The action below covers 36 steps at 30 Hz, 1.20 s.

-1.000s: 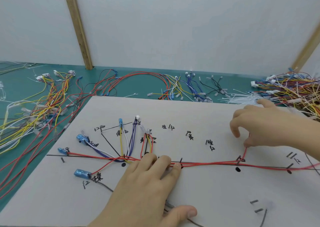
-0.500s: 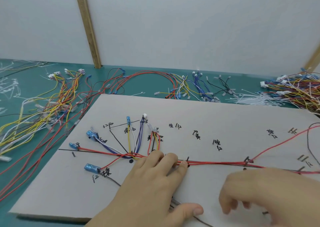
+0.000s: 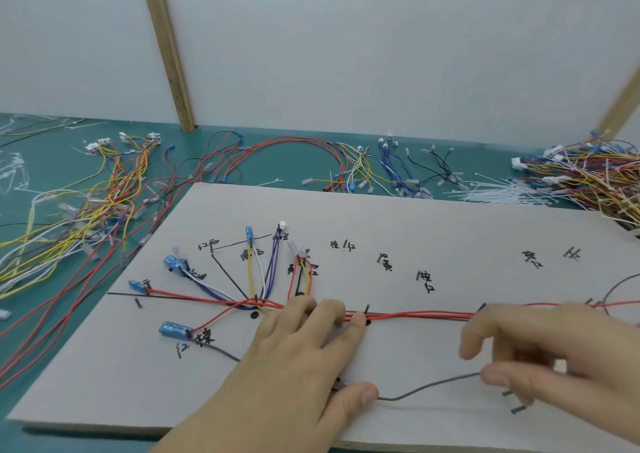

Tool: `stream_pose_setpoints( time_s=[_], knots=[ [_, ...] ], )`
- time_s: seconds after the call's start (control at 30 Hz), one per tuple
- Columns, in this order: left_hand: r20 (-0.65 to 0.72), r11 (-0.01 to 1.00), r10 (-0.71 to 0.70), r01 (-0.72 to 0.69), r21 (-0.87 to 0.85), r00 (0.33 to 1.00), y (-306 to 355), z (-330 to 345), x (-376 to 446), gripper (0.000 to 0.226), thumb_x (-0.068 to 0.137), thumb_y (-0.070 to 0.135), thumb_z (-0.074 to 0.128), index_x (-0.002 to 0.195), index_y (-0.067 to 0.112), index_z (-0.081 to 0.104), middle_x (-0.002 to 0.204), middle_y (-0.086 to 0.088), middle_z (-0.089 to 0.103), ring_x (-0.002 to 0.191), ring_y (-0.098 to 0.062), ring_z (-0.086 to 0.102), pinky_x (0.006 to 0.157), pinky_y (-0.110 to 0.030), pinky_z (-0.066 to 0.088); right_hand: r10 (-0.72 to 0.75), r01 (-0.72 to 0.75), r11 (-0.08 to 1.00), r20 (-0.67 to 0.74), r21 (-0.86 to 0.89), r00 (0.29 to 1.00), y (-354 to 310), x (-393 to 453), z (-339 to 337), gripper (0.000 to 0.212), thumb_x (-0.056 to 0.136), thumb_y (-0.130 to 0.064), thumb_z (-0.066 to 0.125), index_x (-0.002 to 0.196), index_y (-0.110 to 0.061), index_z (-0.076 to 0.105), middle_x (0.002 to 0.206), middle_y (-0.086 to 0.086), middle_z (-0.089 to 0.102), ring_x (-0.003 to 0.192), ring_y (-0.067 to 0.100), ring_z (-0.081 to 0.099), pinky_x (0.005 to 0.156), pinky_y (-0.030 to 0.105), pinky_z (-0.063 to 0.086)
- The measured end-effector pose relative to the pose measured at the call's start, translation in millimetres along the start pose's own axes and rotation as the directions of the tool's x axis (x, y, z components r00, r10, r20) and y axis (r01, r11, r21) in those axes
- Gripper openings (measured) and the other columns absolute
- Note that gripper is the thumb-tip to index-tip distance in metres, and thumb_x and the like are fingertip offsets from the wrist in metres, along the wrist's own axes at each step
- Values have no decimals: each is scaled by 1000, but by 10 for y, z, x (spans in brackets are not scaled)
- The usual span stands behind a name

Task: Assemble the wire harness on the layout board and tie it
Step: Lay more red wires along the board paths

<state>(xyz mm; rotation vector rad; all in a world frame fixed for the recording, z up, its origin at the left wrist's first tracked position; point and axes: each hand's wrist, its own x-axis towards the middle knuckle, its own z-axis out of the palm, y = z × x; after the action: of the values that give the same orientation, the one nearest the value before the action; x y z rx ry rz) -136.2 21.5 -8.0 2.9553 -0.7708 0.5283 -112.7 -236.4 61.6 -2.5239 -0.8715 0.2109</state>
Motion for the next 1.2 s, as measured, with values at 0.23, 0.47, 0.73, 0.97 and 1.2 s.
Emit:
stream_pose_setpoints(
  time_s=[0.23, 0.47, 0.73, 0.97, 1.2],
  knots=[
    [41, 1000, -8, 8, -16, 999, 0, 5, -4, 58, 78, 57, 29, 109, 28, 68, 99, 12, 63, 92, -10, 48, 72, -22, 52, 301, -306, 949, 71, 80, 951, 132, -123, -49, 5, 75, -37, 65, 77, -41, 62, 50, -15, 57, 41, 7, 56, 44, 18, 48],
    [56, 999, -14, 17, -49, 998, 3, -11, -1, 58, 82, 55, 27, 111, 26, 68, 101, 9, 63, 95, -12, 43, 82, -26, 41, 366, -393, 913, 204, 111, 908, 124, -154, -88, 16, 60, -41, 63, 76, -37, 63, 63, -14, 62, 50, 8, 62, 46, 20, 51],
    [79, 989, 24, -12, -147, 997, -86, -115, -10, 50, 86, 49, 30, 112, 26, 66, 102, 12, 60, 96, -7, 41, 75, -27, 54, 289, -270, 953, 143, -139, 946, 247, -96, 61, 44, 45, -64, 44, 87, -51, 51, 79, -35, 59, 73, -6, 57, 61, 9, 44],
    [208, 967, 10, 43, -251, 978, -66, -215, 5, 58, 74, 56, 32, 120, 33, 59, 110, 17, 53, 104, 0, 36, 88, -21, 47, 290, -252, 947, 194, -200, 937, 167, -43, 49, 35, 69, -44, 65, 91, -60, 43, 83, -40, 55, 71, -11, 54, 63, 8, 42],
    [220, 948, -11, 80, -309, 976, -78, -197, 1, 58, 79, 54, 23, 123, 34, 56, 113, 16, 50, 105, 1, 32, 91, -18, 43, 300, -280, 953, 227, -120, 926, 63, -66, -5, 47, 72, -43, 61, 99, -66, 31, 102, -44, 45, 72, -7, 59, 67, 9, 45]
  ],
)
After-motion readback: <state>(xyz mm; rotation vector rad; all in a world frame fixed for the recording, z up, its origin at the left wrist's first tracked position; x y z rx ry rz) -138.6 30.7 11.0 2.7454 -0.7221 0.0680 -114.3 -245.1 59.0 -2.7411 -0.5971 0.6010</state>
